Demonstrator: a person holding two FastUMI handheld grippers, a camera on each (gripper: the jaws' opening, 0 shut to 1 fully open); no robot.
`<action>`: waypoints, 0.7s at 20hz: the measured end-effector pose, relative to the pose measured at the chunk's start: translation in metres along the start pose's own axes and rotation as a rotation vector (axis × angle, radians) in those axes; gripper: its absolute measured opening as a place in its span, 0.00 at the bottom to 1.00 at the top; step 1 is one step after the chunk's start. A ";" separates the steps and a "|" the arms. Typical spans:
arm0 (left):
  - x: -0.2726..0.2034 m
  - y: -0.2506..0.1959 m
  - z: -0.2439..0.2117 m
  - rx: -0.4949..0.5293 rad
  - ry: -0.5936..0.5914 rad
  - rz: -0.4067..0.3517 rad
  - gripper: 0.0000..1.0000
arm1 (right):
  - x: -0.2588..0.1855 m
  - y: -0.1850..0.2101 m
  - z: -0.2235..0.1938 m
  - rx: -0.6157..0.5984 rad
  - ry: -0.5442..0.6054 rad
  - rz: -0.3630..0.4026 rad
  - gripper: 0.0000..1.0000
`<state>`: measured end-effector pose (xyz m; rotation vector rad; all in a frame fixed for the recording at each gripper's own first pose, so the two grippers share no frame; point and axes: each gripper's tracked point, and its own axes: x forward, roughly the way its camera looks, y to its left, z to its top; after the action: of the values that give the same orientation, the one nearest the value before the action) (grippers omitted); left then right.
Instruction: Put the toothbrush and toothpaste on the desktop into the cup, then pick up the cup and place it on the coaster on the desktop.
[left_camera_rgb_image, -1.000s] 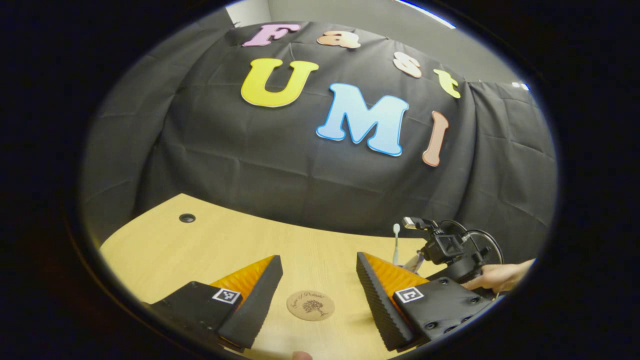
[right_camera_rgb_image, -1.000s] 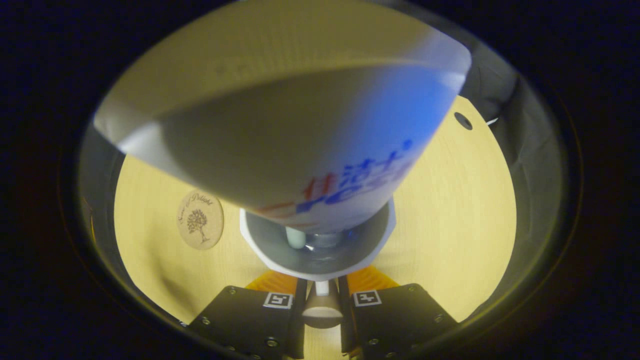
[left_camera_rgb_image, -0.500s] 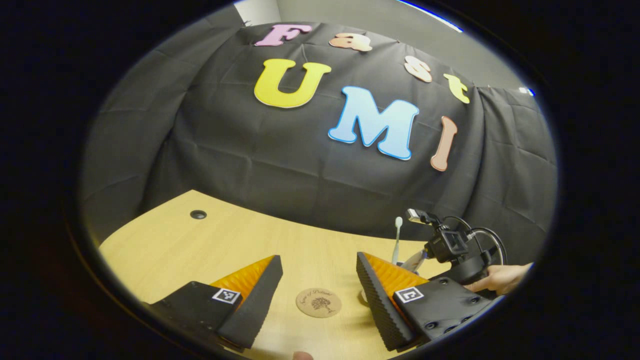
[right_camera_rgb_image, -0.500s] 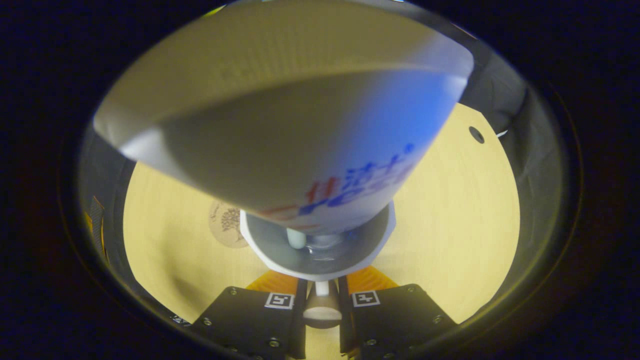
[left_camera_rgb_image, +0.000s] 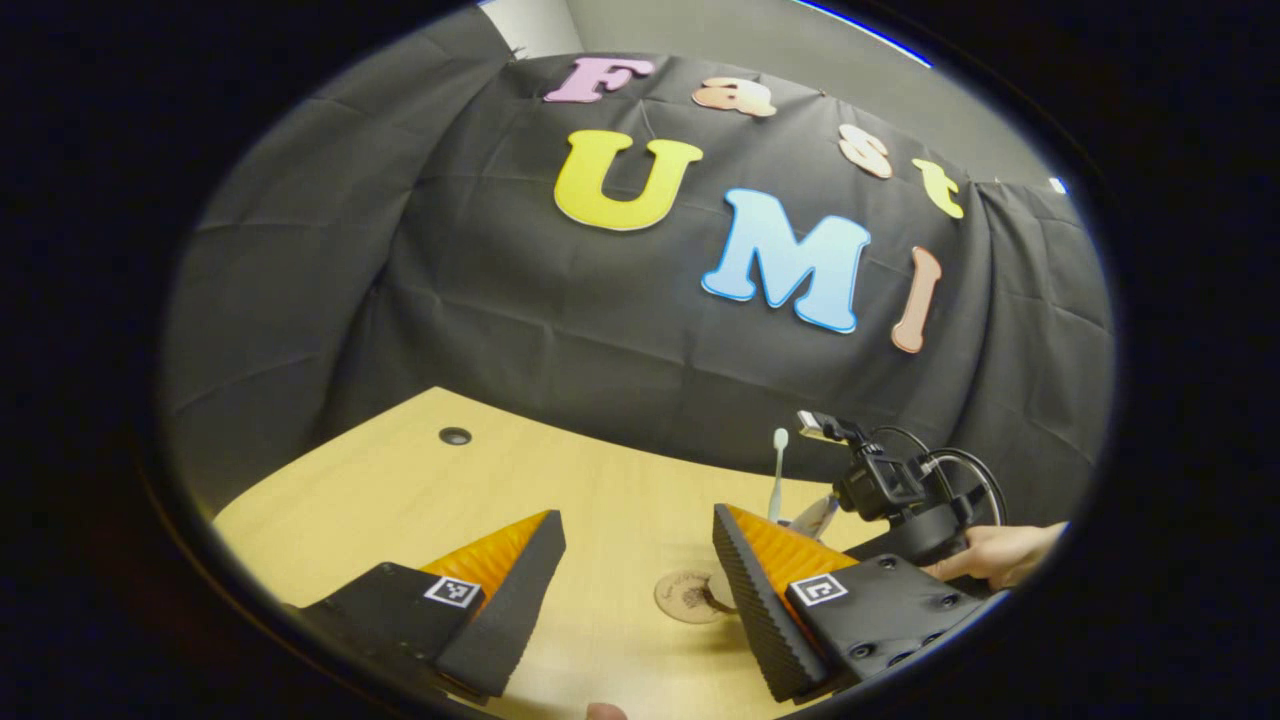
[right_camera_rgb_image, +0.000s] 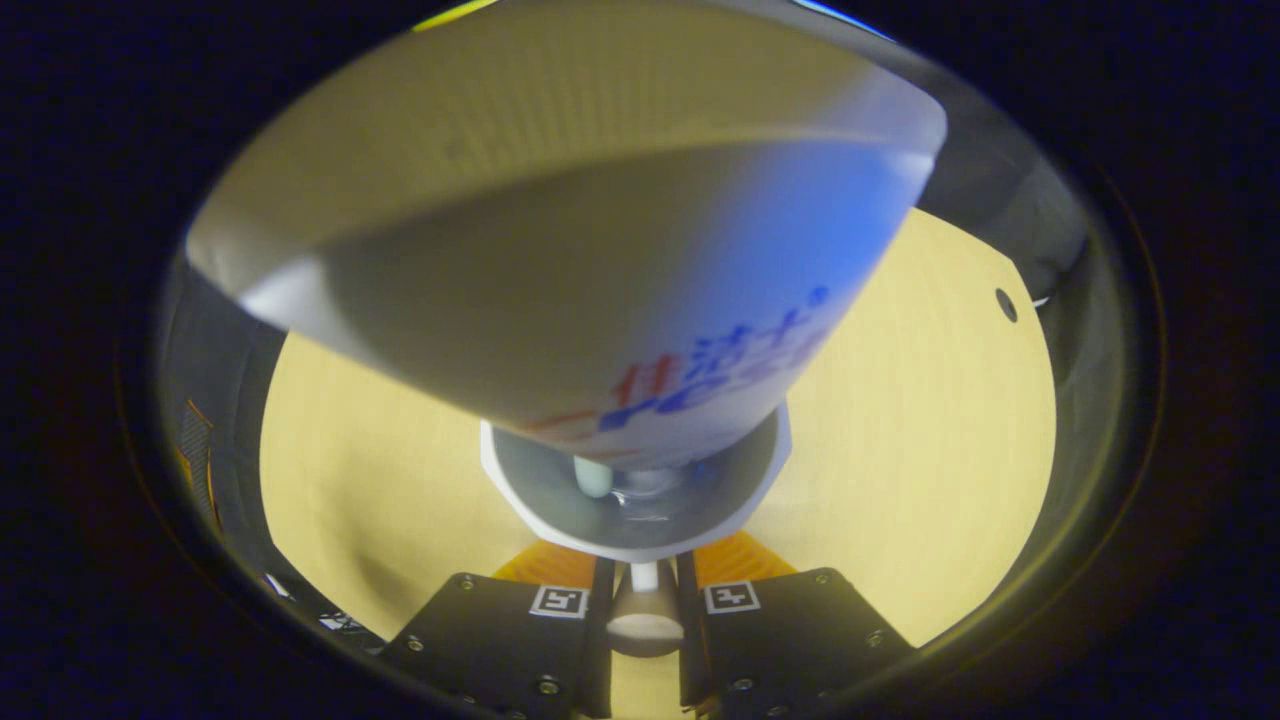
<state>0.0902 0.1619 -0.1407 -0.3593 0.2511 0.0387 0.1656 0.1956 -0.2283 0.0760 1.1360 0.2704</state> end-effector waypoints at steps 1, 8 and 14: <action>-0.003 0.005 0.001 0.001 -0.004 0.005 0.99 | 0.001 0.006 0.002 -0.010 0.005 0.002 0.27; -0.009 0.014 0.003 -0.002 -0.006 0.012 0.96 | 0.019 0.019 0.004 -0.040 0.057 0.001 0.28; -0.005 0.009 0.000 -0.008 -0.001 0.004 0.96 | 0.030 0.027 0.026 -0.060 0.078 0.003 0.28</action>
<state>0.0844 0.1702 -0.1419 -0.3671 0.2513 0.0443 0.1955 0.2313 -0.2383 0.0141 1.2042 0.3125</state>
